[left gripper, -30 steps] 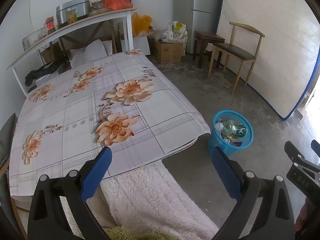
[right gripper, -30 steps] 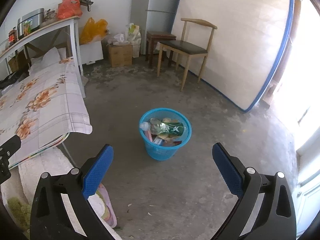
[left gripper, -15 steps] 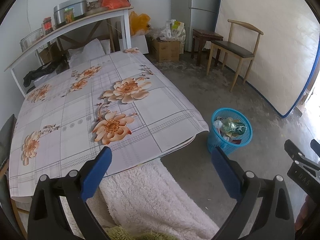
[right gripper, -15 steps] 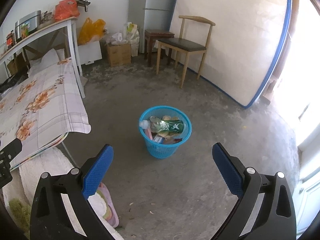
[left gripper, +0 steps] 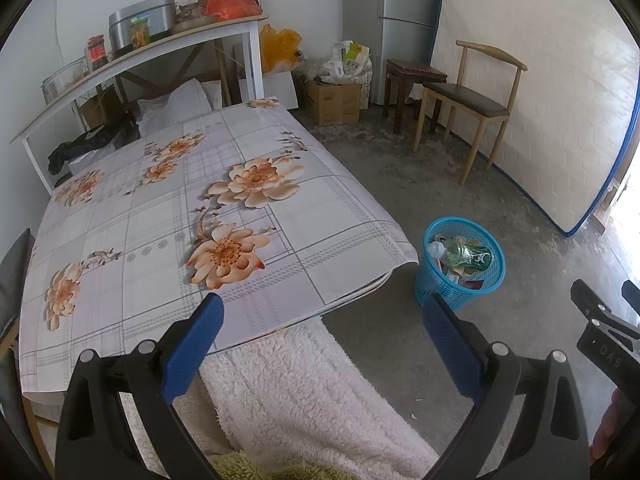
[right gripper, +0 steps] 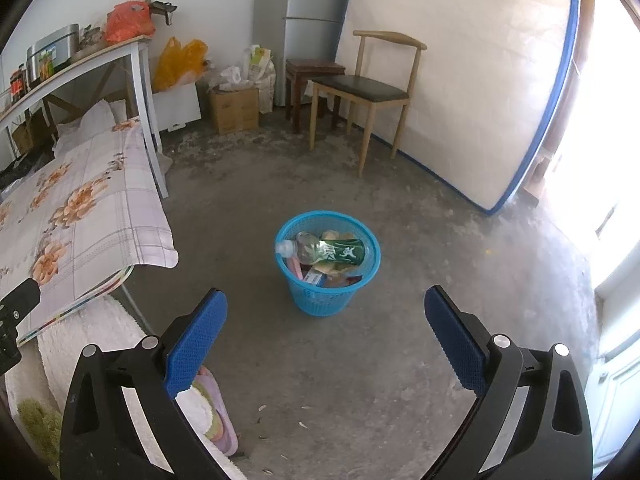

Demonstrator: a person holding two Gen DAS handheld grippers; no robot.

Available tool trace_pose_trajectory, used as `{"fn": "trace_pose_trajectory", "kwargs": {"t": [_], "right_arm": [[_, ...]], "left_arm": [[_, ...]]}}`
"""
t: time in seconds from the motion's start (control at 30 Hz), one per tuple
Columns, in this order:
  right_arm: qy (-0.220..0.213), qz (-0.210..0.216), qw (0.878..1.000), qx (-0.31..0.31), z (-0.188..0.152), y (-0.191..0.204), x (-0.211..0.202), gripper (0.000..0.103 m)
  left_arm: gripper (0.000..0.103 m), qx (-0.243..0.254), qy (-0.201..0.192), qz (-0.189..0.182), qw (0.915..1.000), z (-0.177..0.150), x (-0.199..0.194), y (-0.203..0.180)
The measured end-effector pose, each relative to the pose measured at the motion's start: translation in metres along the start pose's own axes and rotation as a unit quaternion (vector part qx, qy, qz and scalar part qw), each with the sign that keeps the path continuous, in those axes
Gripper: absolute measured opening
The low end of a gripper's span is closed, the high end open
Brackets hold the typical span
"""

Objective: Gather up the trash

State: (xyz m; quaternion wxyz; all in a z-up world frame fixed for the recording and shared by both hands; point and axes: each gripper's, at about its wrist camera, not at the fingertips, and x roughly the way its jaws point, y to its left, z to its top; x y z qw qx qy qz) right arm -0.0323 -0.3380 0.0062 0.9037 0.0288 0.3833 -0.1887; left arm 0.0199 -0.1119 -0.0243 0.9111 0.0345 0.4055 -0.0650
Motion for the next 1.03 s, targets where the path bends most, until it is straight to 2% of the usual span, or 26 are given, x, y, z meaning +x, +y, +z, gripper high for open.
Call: {"fn": "trace_pose_trajectory", "kwargs": {"t": [1.03], "right_arm": [[-0.002,0.0,1.0,0.002,-0.0008,-0.0013,-0.001,0.095]], "left_arm": [[0.097,0.0,0.002,-0.001,1.0,-0.0011,-0.0015,0.0004]]}}
